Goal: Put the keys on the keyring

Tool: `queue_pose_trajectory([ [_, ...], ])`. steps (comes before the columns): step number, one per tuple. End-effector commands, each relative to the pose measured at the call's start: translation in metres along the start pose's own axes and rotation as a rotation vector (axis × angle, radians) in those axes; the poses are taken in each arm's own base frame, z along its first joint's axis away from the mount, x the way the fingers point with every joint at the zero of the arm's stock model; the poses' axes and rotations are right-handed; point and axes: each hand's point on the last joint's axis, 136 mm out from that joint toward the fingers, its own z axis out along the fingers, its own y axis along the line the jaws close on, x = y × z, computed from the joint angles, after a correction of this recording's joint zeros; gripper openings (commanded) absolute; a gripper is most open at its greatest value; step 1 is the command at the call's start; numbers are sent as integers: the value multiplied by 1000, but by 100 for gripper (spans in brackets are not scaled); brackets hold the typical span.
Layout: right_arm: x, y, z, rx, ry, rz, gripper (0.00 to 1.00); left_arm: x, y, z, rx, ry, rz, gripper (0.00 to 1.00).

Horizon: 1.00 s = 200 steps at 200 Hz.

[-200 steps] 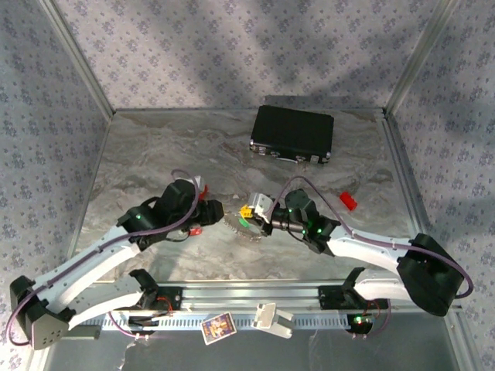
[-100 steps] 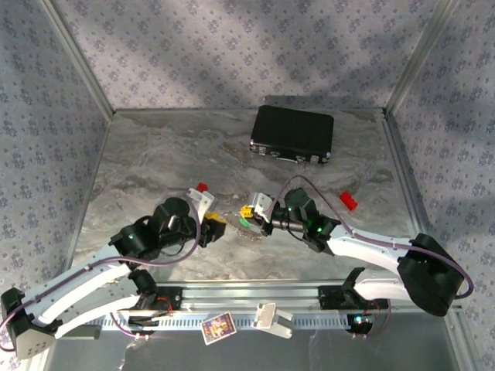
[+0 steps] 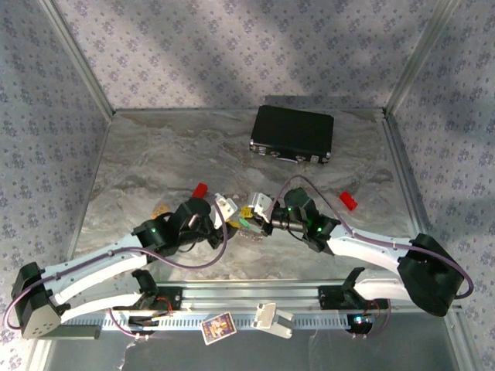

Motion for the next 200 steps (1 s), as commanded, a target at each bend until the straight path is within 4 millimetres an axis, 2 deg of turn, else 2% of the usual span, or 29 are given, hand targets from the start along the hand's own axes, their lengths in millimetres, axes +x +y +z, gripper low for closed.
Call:
queue_pose_trajectory([
  [1, -14, -4, 0, -1, -25, 16, 0, -26, 3, -2, -31, -76, 41, 29],
  [62, -14, -3, 1, -7, -25, 18, 0, -29, 2, 4, -24, -85, 51, 14],
  [86, -15, -3, 1, -9, -26, 18, 0, -29, 2, 5, -26, -84, 65, 0],
  [127, -23, -2, -6, -17, -30, 15, 0, -26, 6, 5, -50, -87, 90, 0],
  [133, -25, -2, -8, -20, -30, 14, 5, -27, 7, 5, -58, -93, 94, 0],
  [144, -28, -2, -14, -28, -25, 18, 25, -27, 8, 5, -64, -104, 108, 0],
  [151, -29, -2, -18, -37, -18, 20, 31, -27, 9, 5, -67, -114, 121, 0],
  [171, -28, -11, -34, -29, -2, 37, 33, -26, 6, 5, -58, -159, 183, 0],
  [200, -27, -17, -45, -27, 21, 38, 33, -29, 1, 0, -22, -244, 252, 0],
])
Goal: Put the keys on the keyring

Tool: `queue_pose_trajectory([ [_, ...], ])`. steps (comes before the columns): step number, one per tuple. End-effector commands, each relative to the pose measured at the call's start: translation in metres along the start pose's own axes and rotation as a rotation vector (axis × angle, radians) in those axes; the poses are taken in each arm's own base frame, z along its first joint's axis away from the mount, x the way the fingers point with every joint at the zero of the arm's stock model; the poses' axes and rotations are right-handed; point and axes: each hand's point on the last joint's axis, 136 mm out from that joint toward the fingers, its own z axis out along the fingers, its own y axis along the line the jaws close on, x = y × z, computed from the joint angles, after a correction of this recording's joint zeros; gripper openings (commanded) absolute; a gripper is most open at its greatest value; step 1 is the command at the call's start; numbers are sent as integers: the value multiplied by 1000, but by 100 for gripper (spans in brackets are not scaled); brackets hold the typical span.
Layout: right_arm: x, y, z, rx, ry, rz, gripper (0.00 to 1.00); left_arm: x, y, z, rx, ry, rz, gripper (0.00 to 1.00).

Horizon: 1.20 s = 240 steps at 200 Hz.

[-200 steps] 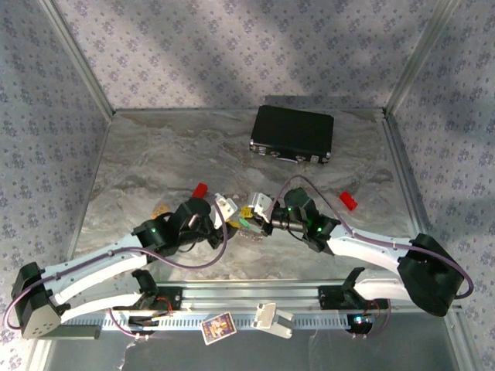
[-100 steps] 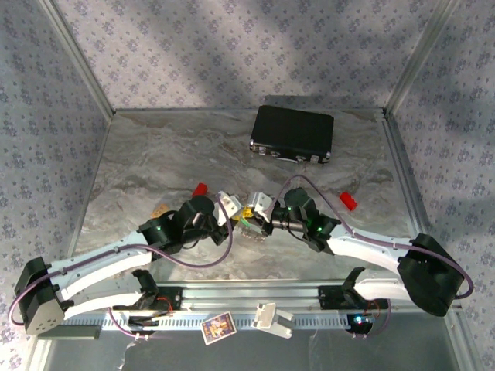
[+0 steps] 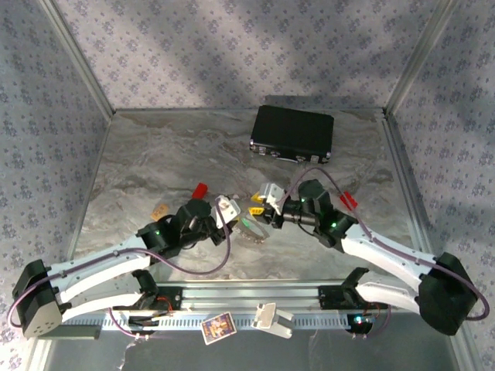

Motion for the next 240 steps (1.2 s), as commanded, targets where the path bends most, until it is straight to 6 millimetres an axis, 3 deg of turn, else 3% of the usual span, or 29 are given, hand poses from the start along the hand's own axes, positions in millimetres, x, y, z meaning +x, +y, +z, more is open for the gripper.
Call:
queue_pose_trajectory([
  [1, -1, 3, -10, -41, 38, 6, 33, -24, -2, -8, 23, -147, 78, 0],
  [36, -4, -21, -28, 109, 22, -36, 33, -29, 2, -19, 107, -307, 28, 0],
  [67, 9, -25, -18, 90, 133, -75, 33, -30, -3, -23, 177, -337, 91, 0],
  [97, 22, -15, 3, 41, 188, -184, 31, -30, -9, -26, 236, -337, 142, 0],
  [130, 30, 9, 15, -72, 209, -162, 30, -32, -7, -24, 235, -354, 126, 0],
  [155, 24, 25, 18, -129, 163, -141, 30, -36, -10, -27, 254, -379, 114, 0],
  [240, 5, 36, 17, -179, 83, -116, 24, -38, -17, -28, 293, -389, 135, 0],
])
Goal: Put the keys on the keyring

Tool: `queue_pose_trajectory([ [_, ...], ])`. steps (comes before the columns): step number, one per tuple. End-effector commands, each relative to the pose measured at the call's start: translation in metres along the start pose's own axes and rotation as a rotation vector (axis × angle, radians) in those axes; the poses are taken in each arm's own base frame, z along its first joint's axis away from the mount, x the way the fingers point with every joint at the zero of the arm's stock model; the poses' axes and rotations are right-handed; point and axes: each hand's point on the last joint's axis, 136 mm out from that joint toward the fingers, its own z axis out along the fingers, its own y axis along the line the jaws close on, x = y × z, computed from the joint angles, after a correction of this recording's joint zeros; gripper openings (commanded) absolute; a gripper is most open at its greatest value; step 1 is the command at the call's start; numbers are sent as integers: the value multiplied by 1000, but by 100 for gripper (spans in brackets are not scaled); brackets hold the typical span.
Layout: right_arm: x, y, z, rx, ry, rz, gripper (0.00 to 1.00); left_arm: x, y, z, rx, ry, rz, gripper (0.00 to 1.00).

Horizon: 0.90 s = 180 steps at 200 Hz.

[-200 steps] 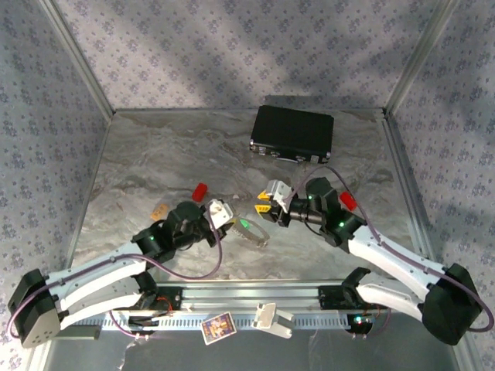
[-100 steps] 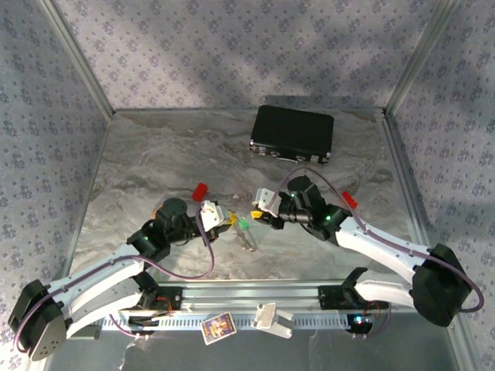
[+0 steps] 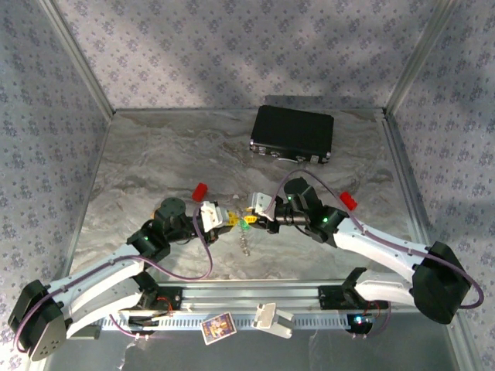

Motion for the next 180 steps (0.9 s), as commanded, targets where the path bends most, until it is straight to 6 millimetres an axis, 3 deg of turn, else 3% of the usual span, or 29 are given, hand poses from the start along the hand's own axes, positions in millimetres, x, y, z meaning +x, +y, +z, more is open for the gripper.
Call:
queue_pose_trajectory([
  [1, -17, 8, -4, -45, -47, -1, 24, -22, -1, 0, 24, -79, 44, 0],
  [31, -18, 17, -3, -101, -40, 6, 21, -22, 0, 1, 20, -80, 48, 0],
  [72, -21, 16, -4, -85, -45, -8, 18, -21, 1, -1, 14, -67, 56, 0],
  [117, -25, 16, -6, -83, -45, -14, 23, -16, -2, 0, 29, -46, 59, 0],
  [180, -20, 20, -6, -113, -12, -14, 0, -14, -1, 0, 25, -26, 69, 0],
])
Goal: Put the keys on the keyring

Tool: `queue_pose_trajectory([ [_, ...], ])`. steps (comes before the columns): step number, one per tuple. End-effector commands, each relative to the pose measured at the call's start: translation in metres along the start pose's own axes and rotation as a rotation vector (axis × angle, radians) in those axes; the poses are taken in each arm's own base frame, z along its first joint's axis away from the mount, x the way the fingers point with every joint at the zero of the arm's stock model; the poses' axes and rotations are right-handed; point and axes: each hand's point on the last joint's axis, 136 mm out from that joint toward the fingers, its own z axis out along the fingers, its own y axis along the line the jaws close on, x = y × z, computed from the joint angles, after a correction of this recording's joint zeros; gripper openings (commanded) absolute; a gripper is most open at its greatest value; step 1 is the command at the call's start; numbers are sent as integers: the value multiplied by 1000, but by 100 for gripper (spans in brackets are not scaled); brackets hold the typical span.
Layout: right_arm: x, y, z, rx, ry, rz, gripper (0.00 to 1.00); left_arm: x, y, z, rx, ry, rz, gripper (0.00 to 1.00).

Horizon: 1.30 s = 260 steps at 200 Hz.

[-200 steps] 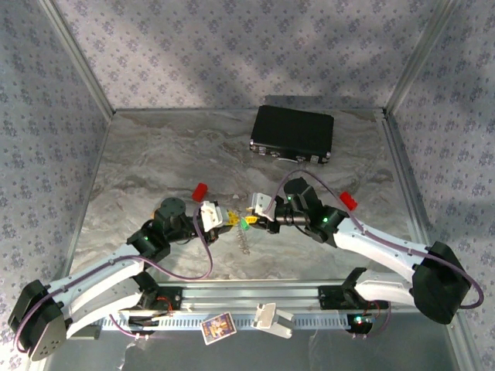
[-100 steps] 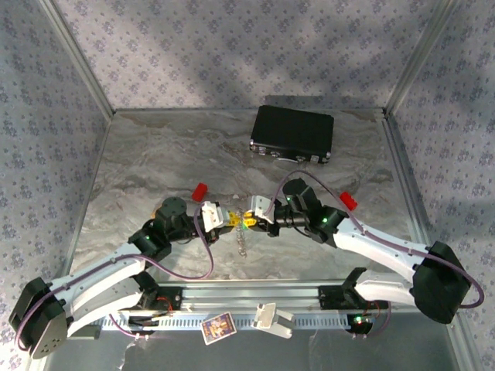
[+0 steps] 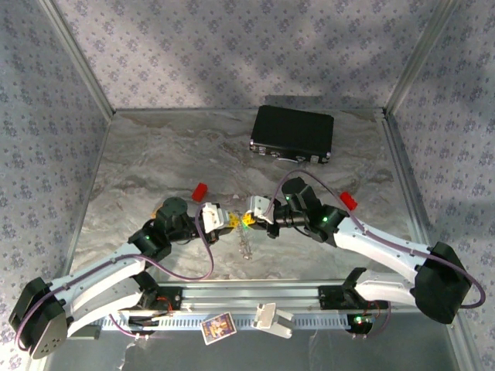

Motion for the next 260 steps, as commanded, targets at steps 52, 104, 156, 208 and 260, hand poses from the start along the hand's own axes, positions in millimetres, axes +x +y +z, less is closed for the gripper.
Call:
queue_pose_trajectory([
  [52, -22, 8, 0, -63, -53, 14, 0, -11, 6, 3, -4, -6, 1, 7],
  [104, -23, 7, 5, -61, -65, 24, 0, -9, 7, 5, -5, 0, -7, 10],
  [156, -23, 7, 7, -58, -67, 27, 0, -8, 7, 5, -2, 2, -5, 10],
  [208, -12, -8, -2, 38, -27, 53, 23, -13, 11, 1, -33, -2, 17, 0],
  [260, 45, -75, -49, 436, 142, 430, 40, -21, 26, -8, -99, 101, -82, 0],
])
